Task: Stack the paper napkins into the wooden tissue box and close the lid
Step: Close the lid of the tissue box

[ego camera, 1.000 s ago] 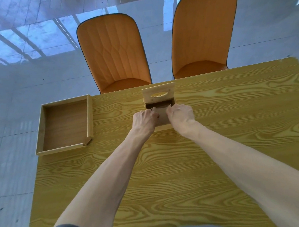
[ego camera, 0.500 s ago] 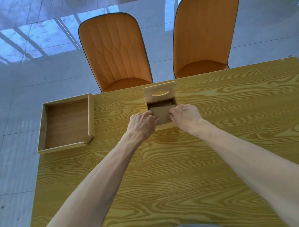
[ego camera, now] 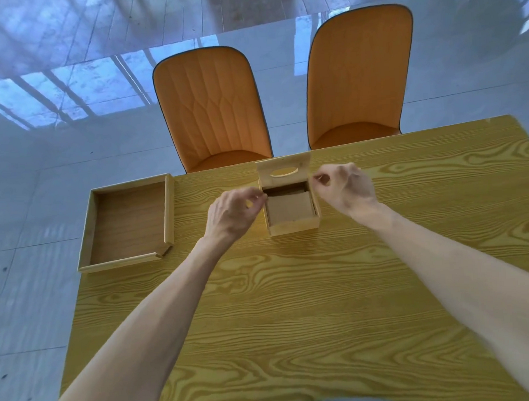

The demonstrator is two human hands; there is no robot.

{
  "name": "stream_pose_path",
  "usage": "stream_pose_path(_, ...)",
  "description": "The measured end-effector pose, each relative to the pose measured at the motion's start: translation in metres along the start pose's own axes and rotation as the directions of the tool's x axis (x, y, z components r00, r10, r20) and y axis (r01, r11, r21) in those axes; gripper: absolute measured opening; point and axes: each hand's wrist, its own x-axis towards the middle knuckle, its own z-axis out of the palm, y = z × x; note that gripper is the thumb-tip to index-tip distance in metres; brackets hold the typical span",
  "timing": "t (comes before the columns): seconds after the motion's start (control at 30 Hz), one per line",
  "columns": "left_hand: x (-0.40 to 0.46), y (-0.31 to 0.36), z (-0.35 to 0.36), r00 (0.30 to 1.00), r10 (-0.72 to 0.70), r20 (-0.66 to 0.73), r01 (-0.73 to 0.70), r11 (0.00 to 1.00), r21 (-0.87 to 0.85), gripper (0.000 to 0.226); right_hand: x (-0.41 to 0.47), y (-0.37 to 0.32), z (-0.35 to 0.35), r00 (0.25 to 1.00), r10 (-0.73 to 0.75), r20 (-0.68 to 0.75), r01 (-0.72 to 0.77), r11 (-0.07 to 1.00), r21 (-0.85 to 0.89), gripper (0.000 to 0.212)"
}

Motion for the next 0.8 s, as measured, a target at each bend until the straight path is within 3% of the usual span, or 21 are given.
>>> stream_pose_path(0.1,0.009,0.011,-0.020,0.966,-0.170,-0.196,0.131,0.971,-0.198,0.028,0.010,-0.006,-0.017,0.976,0.080,-0.204,-0.052,0.989,0.140,0.034)
stream_pose_path(0.17,0.018,0.021,-0.029,0.942,-0.250,-0.226,0.179,0.940,-0.291,0.033,0.015,-0.013,-0.024,0.963,0.075,-0.258,-0.023,0.980,0.198,0.038)
stream_pose_path(0.3,0.036,0.038,-0.038,0.962,-0.273,-0.011,0.243,0.873,-0.423,0.047,0.027,-0.026,-0.025,0.989,-0.067,-0.135,0.093,0.975,0.201,0.042)
stream_pose_path(0.4,0.042,0.043,-0.034,0.958,-0.253,0.136,0.287,0.878,-0.382,0.049,0.033,-0.031,-0.021,0.993,-0.108,-0.051,0.116,0.974,0.195,0.042)
stream_pose_path(0.6,0.040,0.037,-0.023,0.966,-0.240,0.096,0.259,0.904,-0.340,0.030,0.035,-0.020,-0.012,0.976,-0.219,-0.017,0.220,0.970,0.102,0.028)
stream_pose_path(0.8,0.023,0.024,-0.019,0.970,-0.196,0.142,0.239,0.868,-0.434,0.020,0.021,-0.005,-0.018,0.903,-0.429,0.025,0.427,0.903,0.053,0.023)
